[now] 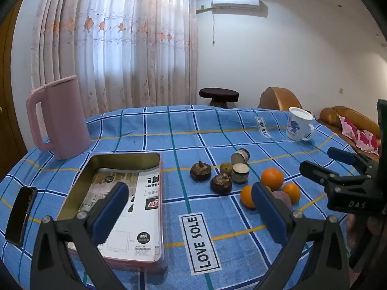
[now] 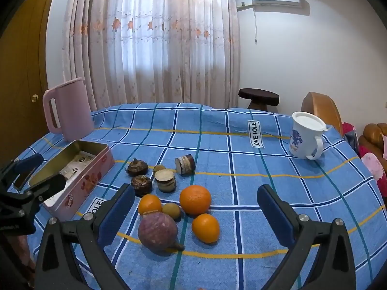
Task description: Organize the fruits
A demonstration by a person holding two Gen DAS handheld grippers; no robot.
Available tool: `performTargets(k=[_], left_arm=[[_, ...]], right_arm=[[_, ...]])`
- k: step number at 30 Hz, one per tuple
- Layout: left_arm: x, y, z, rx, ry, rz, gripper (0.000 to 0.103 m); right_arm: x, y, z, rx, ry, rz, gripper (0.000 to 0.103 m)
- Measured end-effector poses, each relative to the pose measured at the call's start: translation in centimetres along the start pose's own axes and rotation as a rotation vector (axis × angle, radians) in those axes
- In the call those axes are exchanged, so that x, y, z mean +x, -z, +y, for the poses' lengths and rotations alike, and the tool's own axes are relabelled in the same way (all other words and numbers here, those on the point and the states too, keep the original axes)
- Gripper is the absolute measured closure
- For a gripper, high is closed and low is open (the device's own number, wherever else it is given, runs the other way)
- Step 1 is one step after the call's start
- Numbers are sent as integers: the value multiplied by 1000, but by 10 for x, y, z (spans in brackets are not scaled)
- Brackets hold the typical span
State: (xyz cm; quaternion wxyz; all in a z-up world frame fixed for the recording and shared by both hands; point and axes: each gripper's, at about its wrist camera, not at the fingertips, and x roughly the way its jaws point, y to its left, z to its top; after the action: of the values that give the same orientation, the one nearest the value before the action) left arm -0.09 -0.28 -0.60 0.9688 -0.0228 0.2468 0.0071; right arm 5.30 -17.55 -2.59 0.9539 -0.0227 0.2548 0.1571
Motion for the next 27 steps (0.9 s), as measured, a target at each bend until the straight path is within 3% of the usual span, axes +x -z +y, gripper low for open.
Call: performTargets(k=[27], left_arm=[[0, 2, 0, -2, 1, 1, 0]], right_arm=[[-3, 1, 2, 5, -6, -10, 1]])
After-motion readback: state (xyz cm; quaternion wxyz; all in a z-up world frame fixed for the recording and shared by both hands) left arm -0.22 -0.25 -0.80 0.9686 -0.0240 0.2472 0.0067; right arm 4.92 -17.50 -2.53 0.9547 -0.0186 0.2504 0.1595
